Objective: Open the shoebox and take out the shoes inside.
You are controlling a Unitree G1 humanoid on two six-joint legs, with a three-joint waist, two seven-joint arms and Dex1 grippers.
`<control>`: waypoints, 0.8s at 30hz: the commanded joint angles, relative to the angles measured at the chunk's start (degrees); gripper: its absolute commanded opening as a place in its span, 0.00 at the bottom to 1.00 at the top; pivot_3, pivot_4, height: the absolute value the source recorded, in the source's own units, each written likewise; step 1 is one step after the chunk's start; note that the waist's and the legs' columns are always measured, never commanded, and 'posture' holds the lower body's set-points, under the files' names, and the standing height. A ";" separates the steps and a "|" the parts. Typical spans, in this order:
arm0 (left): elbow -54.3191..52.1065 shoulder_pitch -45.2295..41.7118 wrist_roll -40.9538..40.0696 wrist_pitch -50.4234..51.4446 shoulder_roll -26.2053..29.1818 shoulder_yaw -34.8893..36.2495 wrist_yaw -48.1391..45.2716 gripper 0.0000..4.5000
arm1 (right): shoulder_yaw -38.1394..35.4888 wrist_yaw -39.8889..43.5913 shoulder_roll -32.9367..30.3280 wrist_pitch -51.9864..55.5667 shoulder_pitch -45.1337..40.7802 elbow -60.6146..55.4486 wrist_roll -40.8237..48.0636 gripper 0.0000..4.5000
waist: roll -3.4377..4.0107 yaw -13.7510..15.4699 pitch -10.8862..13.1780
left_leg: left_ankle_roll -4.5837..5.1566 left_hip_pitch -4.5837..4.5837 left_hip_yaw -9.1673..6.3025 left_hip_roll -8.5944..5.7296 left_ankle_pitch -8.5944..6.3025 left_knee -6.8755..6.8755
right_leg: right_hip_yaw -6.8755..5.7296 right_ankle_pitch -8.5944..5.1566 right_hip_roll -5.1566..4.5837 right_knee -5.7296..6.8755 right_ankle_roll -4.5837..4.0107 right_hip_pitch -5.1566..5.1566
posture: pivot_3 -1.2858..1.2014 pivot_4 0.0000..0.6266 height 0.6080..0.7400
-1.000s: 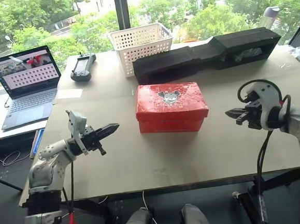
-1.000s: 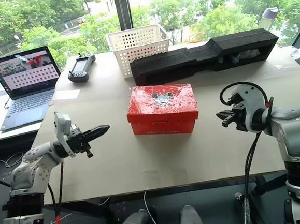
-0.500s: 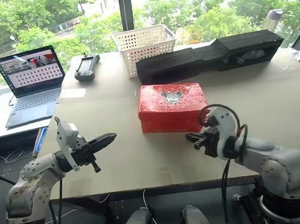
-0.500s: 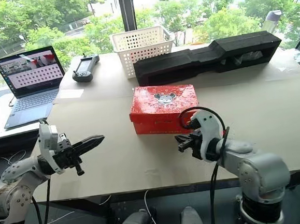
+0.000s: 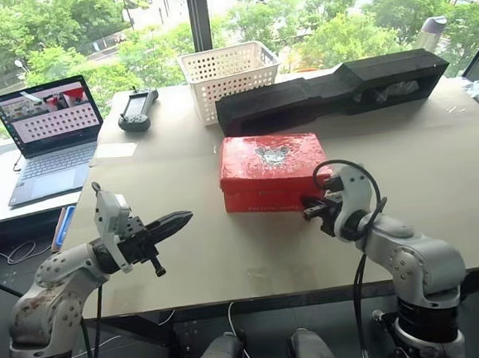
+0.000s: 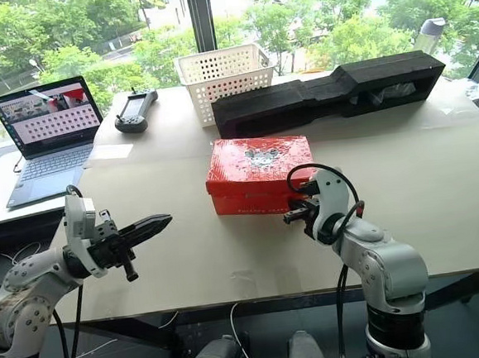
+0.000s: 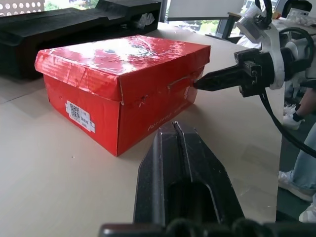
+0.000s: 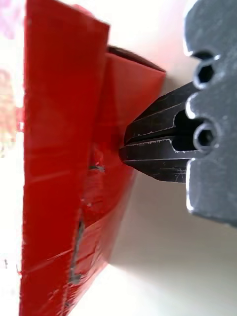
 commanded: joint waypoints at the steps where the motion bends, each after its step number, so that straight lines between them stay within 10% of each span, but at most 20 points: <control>1: -0.44 -0.11 0.60 -1.59 0.54 -0.11 -0.01 0.00 | 0.33 -0.47 0.43 -4.13 -2.63 0.45 -0.02 0.01 | 0.00 0.07 0.00 | 0.00 0.00 0.00 0.00 0.00 0.00 | 0.00 0.04 0.01 0.00 -0.05 0.00 | 0.52 0.24 0.99; 17: -1.69 1.41 1.12 -3.44 0.23 -1.57 -0.48 0.00 | 5.12 4.34 -3.27 -11.11 -24.33 15.94 -0.77 0.01 | 0.02 -0.02 0.02 | 0.00 -0.01 0.03 0.04 0.00 -0.04 | 0.02 0.02 0.14 -0.03 -0.09 -0.03 | 0.52 0.24 0.99; 24: 2.09 -1.14 1.87 -5.37 2.31 -4.02 -6.88 0.00 | 5.69 6.90 -4.66 -34.20 -52.95 59.96 -7.91 0.01 | 0.08 -0.88 0.09 | 0.00 0.04 0.13 0.03 0.00 -0.04 | 0.04 0.13 0.37 -0.08 -0.23 -0.02 | 0.52 0.24 0.99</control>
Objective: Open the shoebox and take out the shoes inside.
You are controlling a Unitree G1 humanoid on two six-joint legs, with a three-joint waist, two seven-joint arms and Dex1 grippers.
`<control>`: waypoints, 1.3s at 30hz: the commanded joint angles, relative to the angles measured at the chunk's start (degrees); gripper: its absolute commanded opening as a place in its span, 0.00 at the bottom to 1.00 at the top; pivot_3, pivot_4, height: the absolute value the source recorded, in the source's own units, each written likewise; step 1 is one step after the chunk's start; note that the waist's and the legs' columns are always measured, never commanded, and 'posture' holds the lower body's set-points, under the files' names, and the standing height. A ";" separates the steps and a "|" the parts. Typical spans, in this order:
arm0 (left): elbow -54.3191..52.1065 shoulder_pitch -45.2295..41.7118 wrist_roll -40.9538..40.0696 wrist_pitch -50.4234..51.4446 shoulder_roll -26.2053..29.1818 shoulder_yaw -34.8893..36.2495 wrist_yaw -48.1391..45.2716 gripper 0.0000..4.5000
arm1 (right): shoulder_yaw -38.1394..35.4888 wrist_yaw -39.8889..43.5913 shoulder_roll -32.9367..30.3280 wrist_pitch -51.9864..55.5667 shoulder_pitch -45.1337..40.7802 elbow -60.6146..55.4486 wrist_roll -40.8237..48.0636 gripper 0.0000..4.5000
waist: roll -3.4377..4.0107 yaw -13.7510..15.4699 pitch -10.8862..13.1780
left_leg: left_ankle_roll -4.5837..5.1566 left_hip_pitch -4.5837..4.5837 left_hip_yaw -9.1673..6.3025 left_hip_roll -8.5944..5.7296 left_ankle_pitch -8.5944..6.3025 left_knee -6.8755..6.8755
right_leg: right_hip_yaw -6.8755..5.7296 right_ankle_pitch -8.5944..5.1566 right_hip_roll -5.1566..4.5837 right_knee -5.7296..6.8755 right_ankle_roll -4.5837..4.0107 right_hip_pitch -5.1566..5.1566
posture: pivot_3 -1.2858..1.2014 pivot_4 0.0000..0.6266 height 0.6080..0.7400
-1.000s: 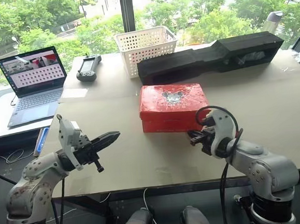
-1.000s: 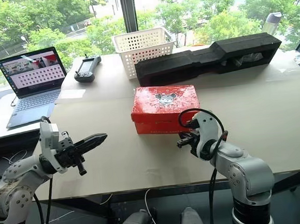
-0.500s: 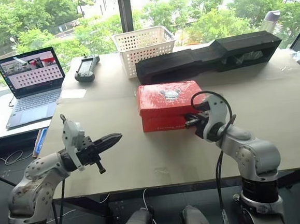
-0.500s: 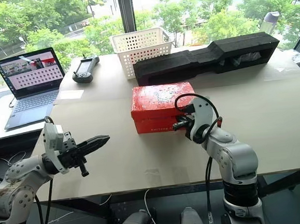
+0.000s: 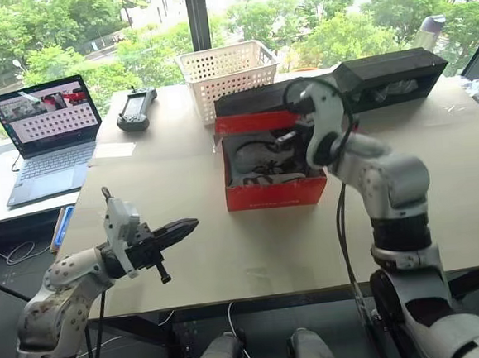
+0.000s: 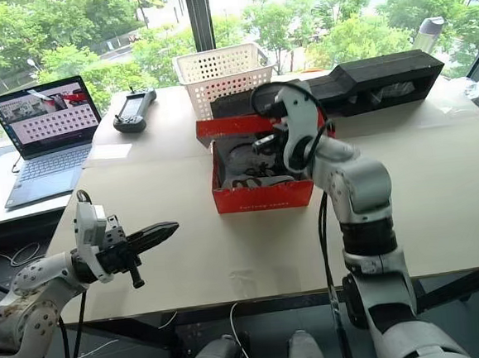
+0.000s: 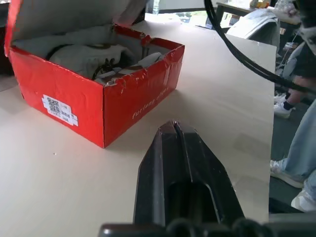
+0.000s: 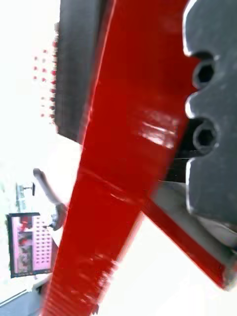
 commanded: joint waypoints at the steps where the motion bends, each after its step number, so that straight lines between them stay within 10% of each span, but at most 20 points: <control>1: 1.56 -2.30 0.49 -1.99 1.51 -0.72 -3.23 0.00 | -3.03 -3.03 0.92 -18.71 -14.86 24.80 -3.72 0.01 | 0.01 -0.59 0.02 | -0.01 0.02 0.04 0.00 0.01 -0.08 | 0.03 0.08 0.06 -0.05 -0.13 0.02 | 0.52 0.24 0.99; 6: 2.45 -3.86 1.23 -2.58 1.44 -1.90 -3.66 0.00 | -2.46 -1.58 1.08 -26.28 -20.52 36.57 -6.10 0.01 | -0.02 -0.71 0.01 | -0.10 0.10 -0.02 0.11 0.07 -0.51 | 0.07 0.40 0.42 -0.48 -0.13 -0.02 | 0.52 0.24 0.99; 23: 12.62 -10.93 2.90 -9.09 1.20 -3.75 -12.12 0.00 | 0.73 21.75 -11.19 4.89 2.95 -8.85 5.32 0.01 | 0.01 -0.71 0.04 | -0.14 0.07 0.09 0.40 0.11 -0.72 | 0.12 0.41 0.51 -0.42 -0.27 0.02 | 0.52 0.24 0.99; 39: 26.86 -18.38 7.97 -18.89 -6.91 -7.78 -15.98 0.00 | 12.86 31.92 -9.62 1.47 -4.65 -0.85 1.26 0.01 | -0.02 -0.87 0.04 | -0.14 0.03 0.45 0.72 0.12 -0.48 | 0.28 0.73 0.70 -0.50 -0.38 -0.03 | 0.52 0.24 0.99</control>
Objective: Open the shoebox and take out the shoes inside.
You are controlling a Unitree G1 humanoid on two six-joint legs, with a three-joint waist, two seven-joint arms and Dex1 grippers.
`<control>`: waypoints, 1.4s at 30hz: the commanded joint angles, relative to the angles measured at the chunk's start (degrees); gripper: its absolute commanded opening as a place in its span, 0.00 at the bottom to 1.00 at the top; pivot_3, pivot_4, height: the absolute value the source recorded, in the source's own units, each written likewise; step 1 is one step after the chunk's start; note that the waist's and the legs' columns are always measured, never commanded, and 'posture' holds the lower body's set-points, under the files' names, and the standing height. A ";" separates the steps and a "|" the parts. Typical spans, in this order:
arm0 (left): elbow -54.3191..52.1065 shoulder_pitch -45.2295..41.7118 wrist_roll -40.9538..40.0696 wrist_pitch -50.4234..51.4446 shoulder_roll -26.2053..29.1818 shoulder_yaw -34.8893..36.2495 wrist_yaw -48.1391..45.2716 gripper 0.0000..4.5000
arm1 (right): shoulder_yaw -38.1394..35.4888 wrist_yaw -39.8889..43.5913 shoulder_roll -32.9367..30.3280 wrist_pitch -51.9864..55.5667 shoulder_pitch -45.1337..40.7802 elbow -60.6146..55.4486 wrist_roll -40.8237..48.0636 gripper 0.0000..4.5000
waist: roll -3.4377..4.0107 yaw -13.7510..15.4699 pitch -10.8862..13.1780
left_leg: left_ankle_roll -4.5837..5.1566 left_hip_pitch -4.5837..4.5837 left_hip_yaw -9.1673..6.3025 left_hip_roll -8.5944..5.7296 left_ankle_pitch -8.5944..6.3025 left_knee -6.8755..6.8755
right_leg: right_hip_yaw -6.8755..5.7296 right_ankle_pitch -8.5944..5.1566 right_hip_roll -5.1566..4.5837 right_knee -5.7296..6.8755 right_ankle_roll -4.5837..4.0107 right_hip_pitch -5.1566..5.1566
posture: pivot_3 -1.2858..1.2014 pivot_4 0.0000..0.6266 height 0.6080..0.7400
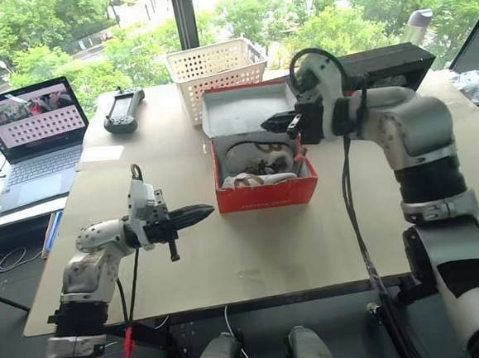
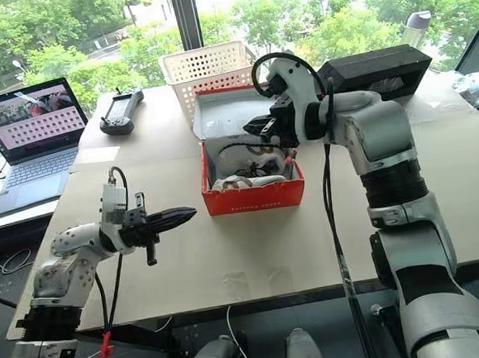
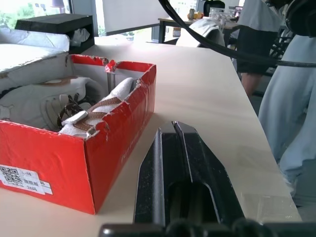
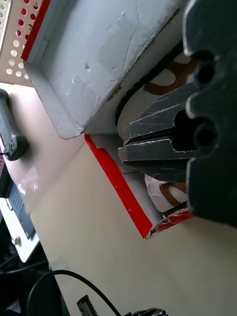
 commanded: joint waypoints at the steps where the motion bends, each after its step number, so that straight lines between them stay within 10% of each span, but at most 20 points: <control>1: 0.05 -1.35 0.27 -1.81 -0.14 0.31 -0.71 0.00 | 2.15 2.55 0.49 -4.44 -3.01 1.44 -2.14 0.01 | 0.00 0.12 0.00 | 0.00 0.00 0.00 0.00 0.00 0.01 | -0.01 0.00 0.00 0.00 0.00 0.00 | 0.52 0.24 0.99; 7: 0.11 -1.83 0.26 -1.59 -0.10 0.19 -0.63 0.00 | 4.76 6.59 0.80 -6.66 -4.88 5.44 -4.47 0.01 | 0.00 0.22 0.00 | -0.02 0.00 0.00 -0.01 -0.01 0.14 | -0.02 0.08 0.02 0.00 0.07 0.03 | 0.52 0.24 0.99; 21: -1.89 -0.25 0.55 -0.32 -0.02 -0.12 0.08 0.00 | 13.20 18.71 -1.16 -20.19 -4.03 15.39 -13.64 0.99 | 0.00 0.02 0.00 | -0.03 0.00 0.01 0.01 -0.01 0.18 | -0.01 0.12 0.09 0.02 0.06 0.02 | 0.52 0.24 0.99; 42: -4.96 1.54 0.50 2.56 1.10 0.20 1.65 0.00 | 14.86 18.15 -1.30 -45.76 -8.50 39.81 -30.82 0.99 | 0.01 0.00 0.00 | -0.10 0.04 0.04 0.02 0.00 0.18 | 0.04 0.17 0.20 0.05 0.01 0.02 | 0.52 0.24 0.99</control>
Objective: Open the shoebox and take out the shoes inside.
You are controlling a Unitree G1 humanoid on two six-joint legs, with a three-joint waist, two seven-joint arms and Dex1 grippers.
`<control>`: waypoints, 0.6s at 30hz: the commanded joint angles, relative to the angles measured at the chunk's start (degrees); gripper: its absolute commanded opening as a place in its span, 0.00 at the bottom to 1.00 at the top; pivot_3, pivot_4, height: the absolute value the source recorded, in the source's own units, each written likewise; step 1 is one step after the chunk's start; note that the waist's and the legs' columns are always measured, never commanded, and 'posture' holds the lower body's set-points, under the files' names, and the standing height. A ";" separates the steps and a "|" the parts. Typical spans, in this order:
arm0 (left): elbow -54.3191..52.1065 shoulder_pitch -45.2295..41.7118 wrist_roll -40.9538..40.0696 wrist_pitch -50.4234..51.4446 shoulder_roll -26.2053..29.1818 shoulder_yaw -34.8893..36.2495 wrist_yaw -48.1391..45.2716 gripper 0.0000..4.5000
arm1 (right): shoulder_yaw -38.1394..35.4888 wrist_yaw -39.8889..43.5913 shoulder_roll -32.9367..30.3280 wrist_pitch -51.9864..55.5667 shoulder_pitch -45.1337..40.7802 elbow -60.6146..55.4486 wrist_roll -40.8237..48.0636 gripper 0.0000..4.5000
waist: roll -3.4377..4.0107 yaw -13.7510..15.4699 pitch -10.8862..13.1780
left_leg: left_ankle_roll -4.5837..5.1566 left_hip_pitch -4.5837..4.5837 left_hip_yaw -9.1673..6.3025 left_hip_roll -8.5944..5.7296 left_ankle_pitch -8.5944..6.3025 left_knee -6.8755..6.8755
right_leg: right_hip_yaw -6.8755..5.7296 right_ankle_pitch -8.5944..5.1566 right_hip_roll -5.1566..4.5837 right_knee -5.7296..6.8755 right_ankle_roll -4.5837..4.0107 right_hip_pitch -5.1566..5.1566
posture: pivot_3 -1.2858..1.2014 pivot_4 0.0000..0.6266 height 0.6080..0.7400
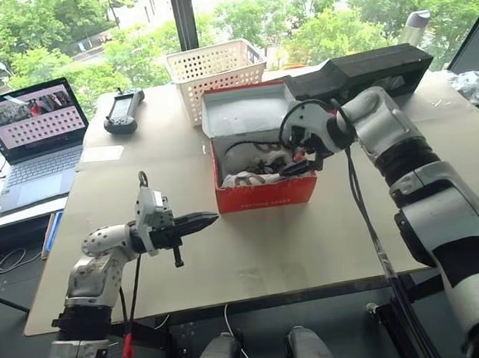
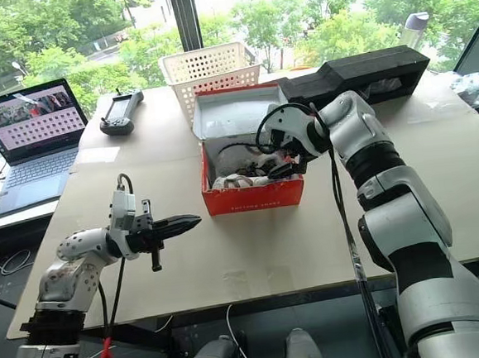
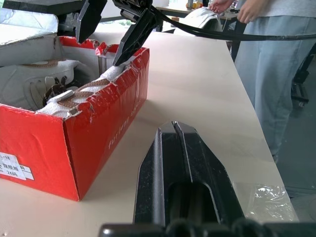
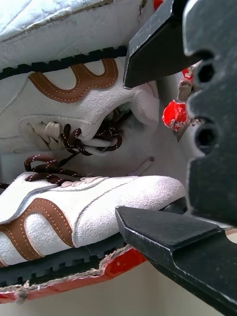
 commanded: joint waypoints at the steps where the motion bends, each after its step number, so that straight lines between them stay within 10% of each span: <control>1: -2.18 -0.46 -0.52 0.52 0.84 0.56 0.18 0.00 | 0.68 0.05 0.14 -3.26 0.85 0.65 -2.57 0.99 | 0.00 0.03 0.00 | 0.00 0.01 0.00 0.00 0.00 0.00 | 0.00 0.00 0.00 0.00 0.00 0.01 | 0.52 0.24 0.99; 18: -1.30 -1.48 0.13 0.43 0.90 0.77 1.25 0.00 | -3.55 4.85 0.92 -1.44 -2.41 1.72 -1.84 0.99 | 0.00 0.03 0.00 | -0.02 0.06 0.00 0.02 -0.01 0.00 | 0.02 0.01 0.02 0.00 -0.02 0.03 | 0.52 0.24 0.99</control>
